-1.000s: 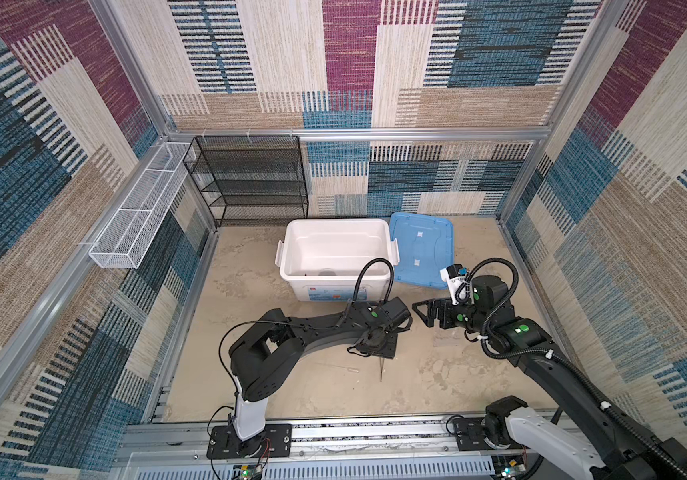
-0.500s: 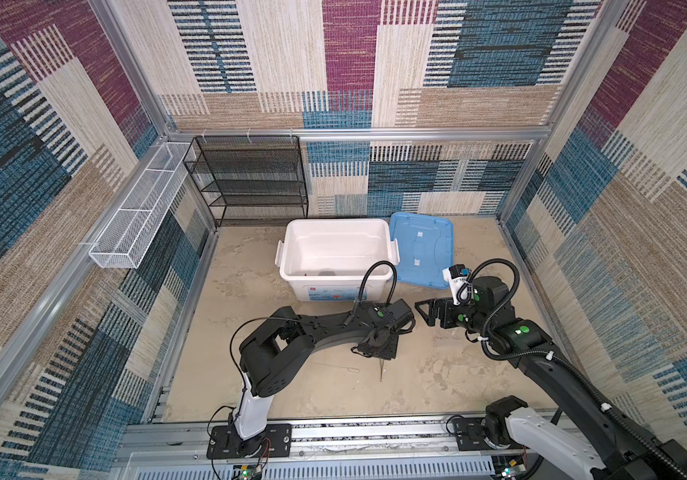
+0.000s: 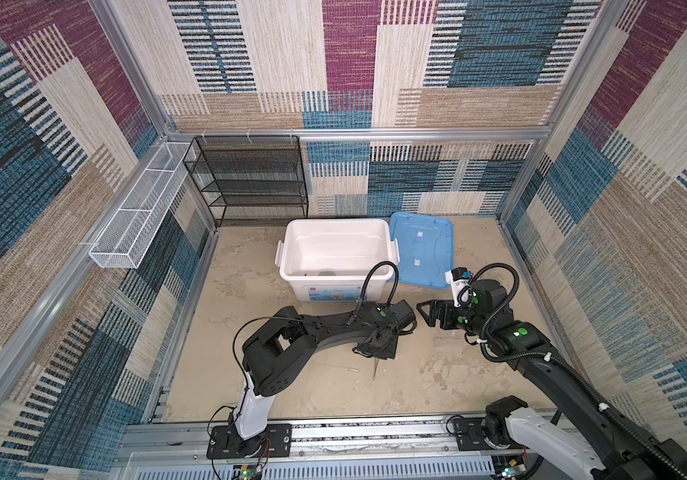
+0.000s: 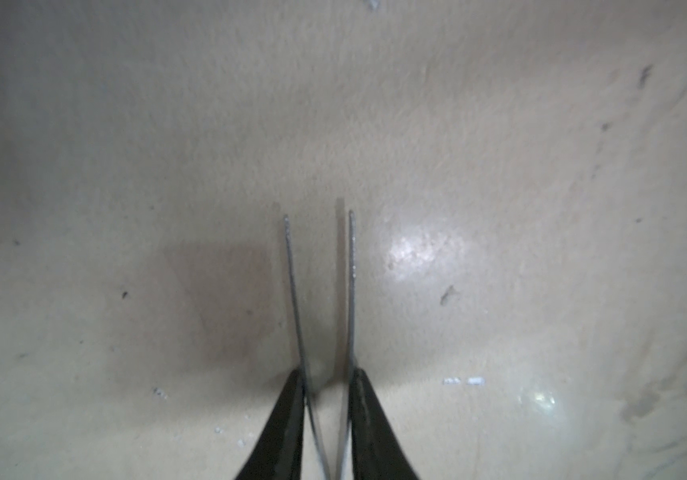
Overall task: Organize the chemistry lab equipment
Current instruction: 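Lower the left gripper onto the metal tweezers and close on them, then lift the tweezers with the left gripper and carry them over the white bin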
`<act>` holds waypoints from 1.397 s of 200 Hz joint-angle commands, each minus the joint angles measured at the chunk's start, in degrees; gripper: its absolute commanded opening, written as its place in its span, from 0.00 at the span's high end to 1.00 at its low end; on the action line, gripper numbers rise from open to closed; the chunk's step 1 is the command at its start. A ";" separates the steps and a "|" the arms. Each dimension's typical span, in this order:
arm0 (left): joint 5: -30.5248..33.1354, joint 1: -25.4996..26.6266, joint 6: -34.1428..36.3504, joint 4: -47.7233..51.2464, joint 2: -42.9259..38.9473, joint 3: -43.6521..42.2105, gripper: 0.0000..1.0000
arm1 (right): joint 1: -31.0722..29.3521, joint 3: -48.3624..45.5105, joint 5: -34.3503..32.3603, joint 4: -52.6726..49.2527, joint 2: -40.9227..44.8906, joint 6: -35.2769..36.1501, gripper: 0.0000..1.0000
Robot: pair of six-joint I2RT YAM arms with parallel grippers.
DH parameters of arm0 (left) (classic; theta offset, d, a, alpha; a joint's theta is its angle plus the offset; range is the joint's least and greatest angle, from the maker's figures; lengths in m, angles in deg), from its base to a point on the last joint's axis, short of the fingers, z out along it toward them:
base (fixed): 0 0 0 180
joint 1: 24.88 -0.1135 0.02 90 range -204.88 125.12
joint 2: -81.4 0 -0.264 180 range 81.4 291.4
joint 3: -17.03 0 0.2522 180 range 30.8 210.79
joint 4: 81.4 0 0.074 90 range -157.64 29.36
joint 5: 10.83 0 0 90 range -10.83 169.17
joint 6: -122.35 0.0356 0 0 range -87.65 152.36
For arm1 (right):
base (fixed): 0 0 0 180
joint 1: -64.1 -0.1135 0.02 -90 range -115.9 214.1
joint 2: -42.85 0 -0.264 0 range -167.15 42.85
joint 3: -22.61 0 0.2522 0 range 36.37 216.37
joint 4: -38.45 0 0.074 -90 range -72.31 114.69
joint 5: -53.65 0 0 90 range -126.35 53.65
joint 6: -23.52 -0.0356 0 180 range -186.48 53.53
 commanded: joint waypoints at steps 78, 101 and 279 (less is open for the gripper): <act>2.03 -0.09 -0.56 1.81 -1.19 -0.68 1.00 | -0.02 -0.08 0.08 1.81 -0.15 -0.64 0.06; 2.59 -0.09 -0.76 1.87 -2.14 -0.97 1.00 | -0.02 0.51 0.51 1.91 -0.81 -0.40 0.06; 6.40 -13.59 14.10 14.49 -24.50 15.80 1.00 | -0.06 7.62 29.10 28.86 -0.97 -1.66 0.01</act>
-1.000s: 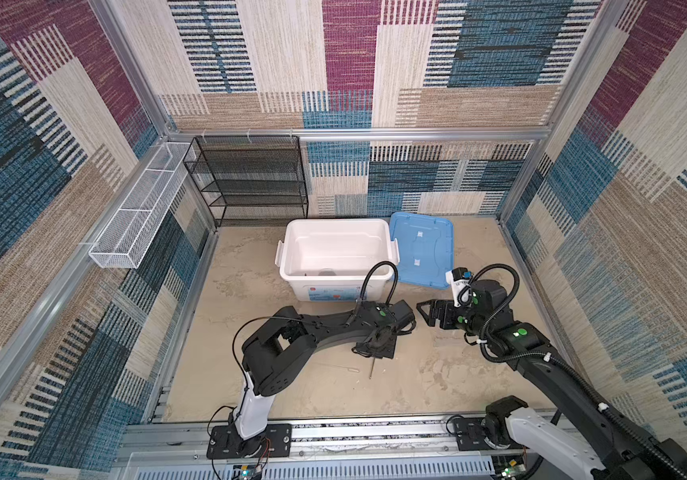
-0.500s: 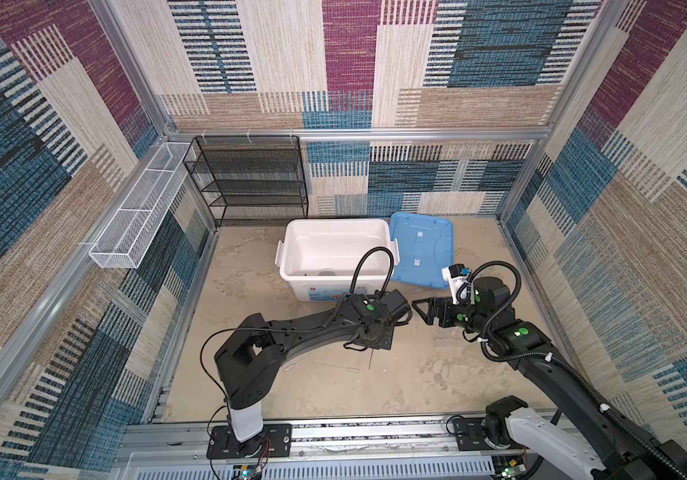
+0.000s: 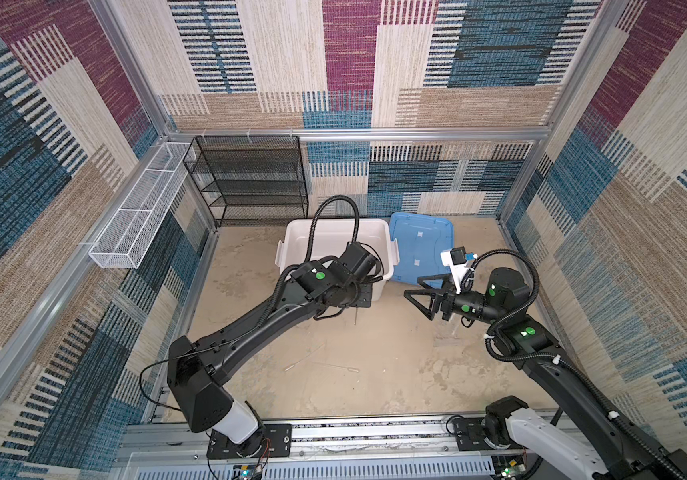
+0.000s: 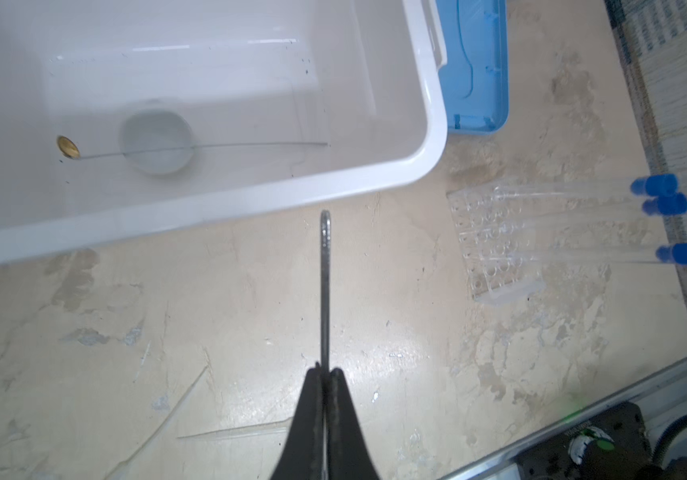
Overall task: Organize the chemistry lab equipment
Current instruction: 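Lift the tweezers with the left gripper and carry them over the white bin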
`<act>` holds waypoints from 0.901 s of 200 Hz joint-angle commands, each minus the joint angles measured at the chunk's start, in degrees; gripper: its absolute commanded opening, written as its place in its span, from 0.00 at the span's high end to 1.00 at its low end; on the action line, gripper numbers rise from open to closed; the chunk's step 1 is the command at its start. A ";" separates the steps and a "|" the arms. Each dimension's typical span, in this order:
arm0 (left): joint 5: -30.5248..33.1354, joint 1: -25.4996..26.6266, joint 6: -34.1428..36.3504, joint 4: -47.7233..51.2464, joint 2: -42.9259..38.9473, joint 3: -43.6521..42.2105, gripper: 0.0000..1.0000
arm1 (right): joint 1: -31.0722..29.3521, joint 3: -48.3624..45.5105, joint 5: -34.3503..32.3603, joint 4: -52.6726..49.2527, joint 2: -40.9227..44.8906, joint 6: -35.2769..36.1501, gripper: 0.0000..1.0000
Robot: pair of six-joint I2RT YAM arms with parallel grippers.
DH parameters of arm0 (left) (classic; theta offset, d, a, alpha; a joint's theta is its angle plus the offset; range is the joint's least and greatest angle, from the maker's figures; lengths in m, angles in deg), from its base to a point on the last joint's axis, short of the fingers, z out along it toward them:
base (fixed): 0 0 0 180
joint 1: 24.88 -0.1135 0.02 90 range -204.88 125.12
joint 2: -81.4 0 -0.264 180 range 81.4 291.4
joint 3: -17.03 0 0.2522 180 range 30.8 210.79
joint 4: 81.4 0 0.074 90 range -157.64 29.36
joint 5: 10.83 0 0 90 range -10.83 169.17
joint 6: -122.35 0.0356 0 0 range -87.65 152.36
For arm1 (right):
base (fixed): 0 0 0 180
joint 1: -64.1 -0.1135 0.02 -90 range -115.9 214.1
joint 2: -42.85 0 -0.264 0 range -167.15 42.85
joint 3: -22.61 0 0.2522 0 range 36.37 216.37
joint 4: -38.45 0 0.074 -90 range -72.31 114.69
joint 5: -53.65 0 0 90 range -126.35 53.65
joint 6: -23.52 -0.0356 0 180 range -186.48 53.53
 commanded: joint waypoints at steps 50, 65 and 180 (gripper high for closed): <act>-1.65 -8.57 10.00 8.85 8.43 21.69 1.00 | -0.02 16.07 -13.88 -2.86 -14.52 1.64 0.00; -3.32 -10.44 11.30 9.87 11.48 26.42 1.00 | -0.02 18.98 -12.19 -2.20 -18.39 1.56 0.01; -5.00 -20.88 14.62 12.94 34.05 47.46 1.00 | -0.22 33.36 -11.73 -1.85 -37.28 4.84 0.07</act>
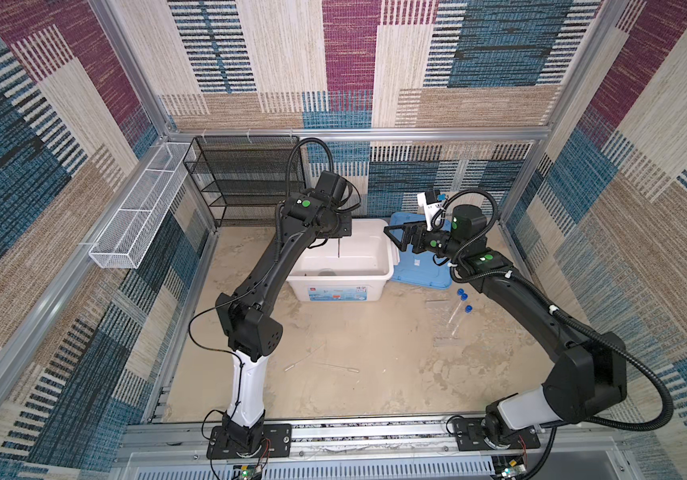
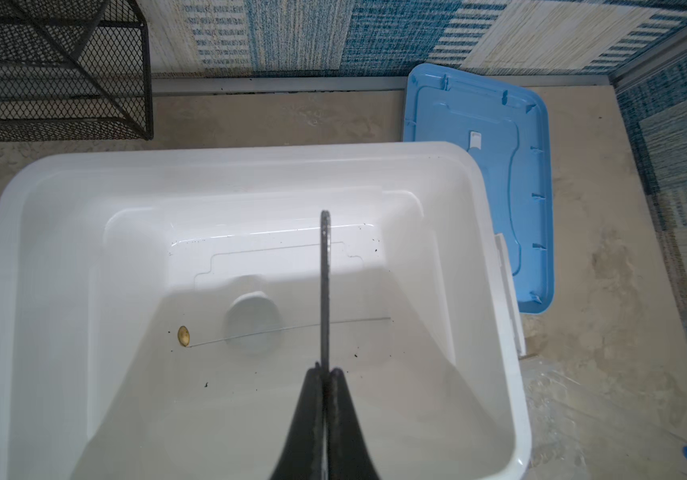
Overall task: Organize the chemistry lab equipment
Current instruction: 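Lift the tweezers with the left gripper and carry them over the white bin, then lower the tweezers into the white bin and open the left gripper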
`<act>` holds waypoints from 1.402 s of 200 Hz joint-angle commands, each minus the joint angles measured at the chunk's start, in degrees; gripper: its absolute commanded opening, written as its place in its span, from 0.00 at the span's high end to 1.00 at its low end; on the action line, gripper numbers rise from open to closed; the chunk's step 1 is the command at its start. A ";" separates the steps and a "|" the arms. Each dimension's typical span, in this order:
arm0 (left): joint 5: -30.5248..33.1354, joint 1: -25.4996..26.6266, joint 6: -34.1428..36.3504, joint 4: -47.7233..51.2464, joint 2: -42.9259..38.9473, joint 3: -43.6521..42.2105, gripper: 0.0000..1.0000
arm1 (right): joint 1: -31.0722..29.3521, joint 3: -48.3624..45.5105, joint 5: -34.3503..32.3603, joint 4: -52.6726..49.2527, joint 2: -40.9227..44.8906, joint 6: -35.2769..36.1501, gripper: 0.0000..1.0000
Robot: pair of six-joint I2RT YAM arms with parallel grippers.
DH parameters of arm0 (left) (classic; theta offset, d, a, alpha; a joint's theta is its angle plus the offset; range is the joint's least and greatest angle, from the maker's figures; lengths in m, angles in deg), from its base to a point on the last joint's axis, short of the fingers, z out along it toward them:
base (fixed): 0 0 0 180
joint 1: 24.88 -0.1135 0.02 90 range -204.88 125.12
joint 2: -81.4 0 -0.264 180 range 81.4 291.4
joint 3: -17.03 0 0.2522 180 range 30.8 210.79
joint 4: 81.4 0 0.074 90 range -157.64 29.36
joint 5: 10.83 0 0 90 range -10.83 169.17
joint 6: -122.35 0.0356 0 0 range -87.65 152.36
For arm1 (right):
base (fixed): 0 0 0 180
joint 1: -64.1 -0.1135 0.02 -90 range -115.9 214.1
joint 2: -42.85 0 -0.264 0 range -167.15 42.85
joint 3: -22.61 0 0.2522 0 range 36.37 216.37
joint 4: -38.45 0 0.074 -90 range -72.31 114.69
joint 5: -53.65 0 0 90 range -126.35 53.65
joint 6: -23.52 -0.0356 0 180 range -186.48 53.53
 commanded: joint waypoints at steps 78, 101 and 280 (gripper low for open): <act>1.48 -2.52 -0.25 0.87 13.90 6.90 1.00 | -1.48 7.29 -1.67 -2.26 -10.64 5.96 0.13; 0.78 -2.66 -0.47 0.47 15.42 6.02 1.00 | -1.56 7.35 -1.60 -1.47 -12.08 6.01 0.13; -2.85 -2.41 -5.39 -5.57 17.47 -4.18 1.00 | -1.54 7.22 0.32 2.21 -16.79 4.99 0.14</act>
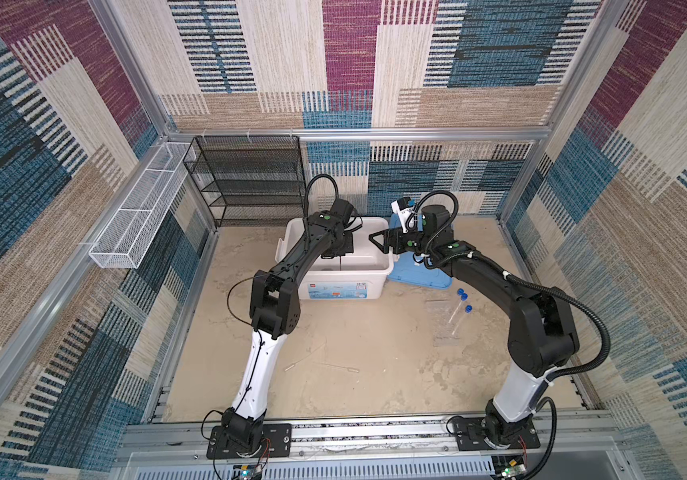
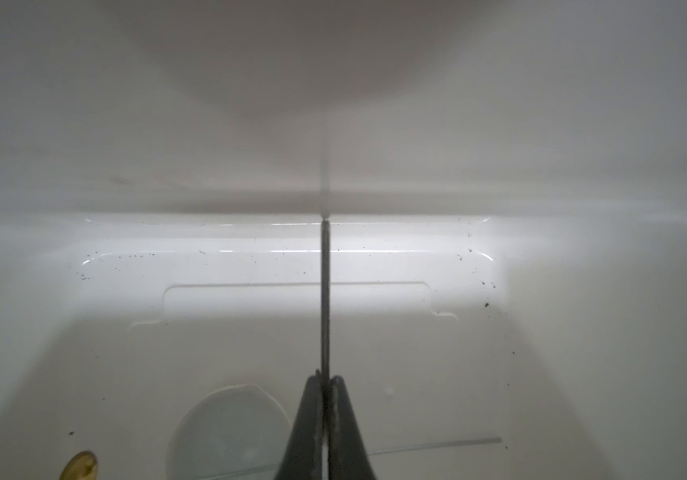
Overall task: Organize the chemistry lab equipment
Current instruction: 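Lower the tweezers into the white bin and open the left gripper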
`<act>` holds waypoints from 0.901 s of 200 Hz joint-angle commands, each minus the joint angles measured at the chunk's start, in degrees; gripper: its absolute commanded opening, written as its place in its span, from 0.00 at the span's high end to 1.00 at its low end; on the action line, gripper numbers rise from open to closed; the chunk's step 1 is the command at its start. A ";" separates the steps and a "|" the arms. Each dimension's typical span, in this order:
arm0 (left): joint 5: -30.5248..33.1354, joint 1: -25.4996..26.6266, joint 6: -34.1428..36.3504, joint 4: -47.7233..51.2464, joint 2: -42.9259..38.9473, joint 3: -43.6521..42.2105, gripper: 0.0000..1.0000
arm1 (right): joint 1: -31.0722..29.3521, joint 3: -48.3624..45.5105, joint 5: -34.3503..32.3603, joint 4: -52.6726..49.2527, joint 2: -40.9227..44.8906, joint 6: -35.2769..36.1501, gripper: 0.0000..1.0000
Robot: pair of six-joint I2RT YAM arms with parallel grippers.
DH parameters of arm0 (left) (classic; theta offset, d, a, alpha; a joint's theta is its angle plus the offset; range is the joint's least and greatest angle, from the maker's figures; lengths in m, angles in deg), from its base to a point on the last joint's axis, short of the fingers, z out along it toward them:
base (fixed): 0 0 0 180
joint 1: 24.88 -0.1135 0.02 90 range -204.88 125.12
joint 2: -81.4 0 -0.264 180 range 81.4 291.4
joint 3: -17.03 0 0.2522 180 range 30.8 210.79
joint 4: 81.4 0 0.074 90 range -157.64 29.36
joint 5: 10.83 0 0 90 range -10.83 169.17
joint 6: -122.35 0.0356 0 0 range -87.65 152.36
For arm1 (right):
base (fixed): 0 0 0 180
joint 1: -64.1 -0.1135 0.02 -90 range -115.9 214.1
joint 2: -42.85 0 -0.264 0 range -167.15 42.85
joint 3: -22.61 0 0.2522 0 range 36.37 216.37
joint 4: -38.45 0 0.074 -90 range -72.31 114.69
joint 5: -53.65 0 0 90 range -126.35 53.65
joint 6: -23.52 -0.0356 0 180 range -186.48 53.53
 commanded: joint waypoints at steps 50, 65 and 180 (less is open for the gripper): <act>1.05 0.67 -0.96 1.66 -3.51 -2.09 1.00 | -0.03 0.53 0.15 2.06 0.30 0.28 0.14; 2.02 0.92 0.36 1.59 -4.19 -1.58 1.00 | -0.06 0.35 0.09 2.06 0.50 0.36 0.14; -4.10 0.76 30.97 -1.61 -3.56 -1.24 1.00 | -0.05 -1.24 -1.07 2.07 2.33 4.57 0.14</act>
